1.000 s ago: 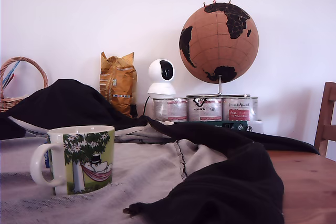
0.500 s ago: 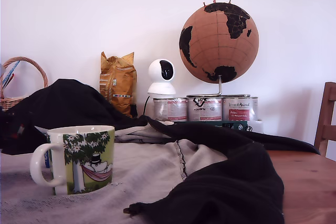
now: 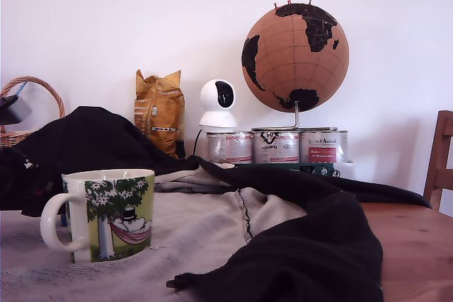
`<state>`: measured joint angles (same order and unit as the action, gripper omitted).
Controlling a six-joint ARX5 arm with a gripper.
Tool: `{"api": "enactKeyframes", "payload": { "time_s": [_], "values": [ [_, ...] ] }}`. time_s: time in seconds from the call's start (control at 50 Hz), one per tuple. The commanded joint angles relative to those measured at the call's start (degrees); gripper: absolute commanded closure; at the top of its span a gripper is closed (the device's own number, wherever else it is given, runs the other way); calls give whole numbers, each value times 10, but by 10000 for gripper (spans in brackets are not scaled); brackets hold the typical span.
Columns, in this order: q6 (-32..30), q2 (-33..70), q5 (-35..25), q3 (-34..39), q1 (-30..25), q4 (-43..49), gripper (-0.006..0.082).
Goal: Pick the blue coffee capsule and place it inside the green coffee cup
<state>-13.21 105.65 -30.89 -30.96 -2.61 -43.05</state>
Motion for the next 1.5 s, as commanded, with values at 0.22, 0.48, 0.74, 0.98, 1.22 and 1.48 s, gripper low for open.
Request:
{"api": "enactKeyframes", "payload": {
  "time_s": [0.22,0.48,0.74,0.98,1.22,1.48],
  "values": [
    [-22,10,-5,-4,-2,-3,572],
    [44,-12,-84,-4,-2,-56,589],
    [103,-103,-166,-4,-9,-51,589],
    [102,-189,-197,-4,-38,31,589],
    [95,-242,-197,-4,-78,168,586],
    [66,-289,-197,-4,-91,288,586]
  ]
}}
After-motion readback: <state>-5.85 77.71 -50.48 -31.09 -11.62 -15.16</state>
